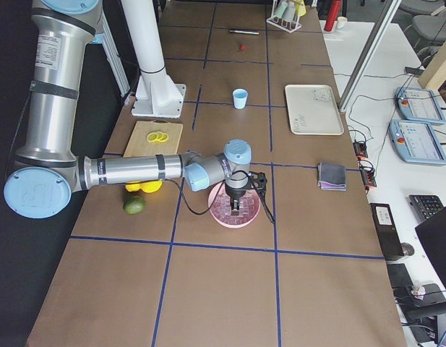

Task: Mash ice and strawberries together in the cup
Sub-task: 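Lower the right gripper into the bowl and grasp another ice cube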

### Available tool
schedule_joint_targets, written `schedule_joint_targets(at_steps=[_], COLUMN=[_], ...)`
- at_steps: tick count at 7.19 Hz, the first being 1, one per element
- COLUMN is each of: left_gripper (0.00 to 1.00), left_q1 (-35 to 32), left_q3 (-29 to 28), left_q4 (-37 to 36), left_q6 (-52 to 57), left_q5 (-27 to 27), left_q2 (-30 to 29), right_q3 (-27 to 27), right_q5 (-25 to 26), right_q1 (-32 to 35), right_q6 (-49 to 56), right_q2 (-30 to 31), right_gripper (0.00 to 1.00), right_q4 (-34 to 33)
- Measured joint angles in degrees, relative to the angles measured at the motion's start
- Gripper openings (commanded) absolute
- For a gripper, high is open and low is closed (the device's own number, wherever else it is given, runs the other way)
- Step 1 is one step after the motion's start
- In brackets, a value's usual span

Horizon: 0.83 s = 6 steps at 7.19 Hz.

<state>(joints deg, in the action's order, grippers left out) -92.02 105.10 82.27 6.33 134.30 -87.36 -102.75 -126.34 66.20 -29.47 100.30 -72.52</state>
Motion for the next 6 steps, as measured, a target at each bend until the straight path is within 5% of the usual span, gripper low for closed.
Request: schedule_joint_targets(at_steps=[6], left_gripper=[1.00], left_q1=[-0.07], left_q3=[0.31], left_q4=[-0.06], left_q6=[-0.08], left_q5=[0.08], left_q2=[0.08], right_q3=[1.14], right_q5=[0.11], right_q1=[-1.51], right_q6=[-0.04], right_q2=[-0.35], right_gripper=[0.64], right_q4=[-0.08])
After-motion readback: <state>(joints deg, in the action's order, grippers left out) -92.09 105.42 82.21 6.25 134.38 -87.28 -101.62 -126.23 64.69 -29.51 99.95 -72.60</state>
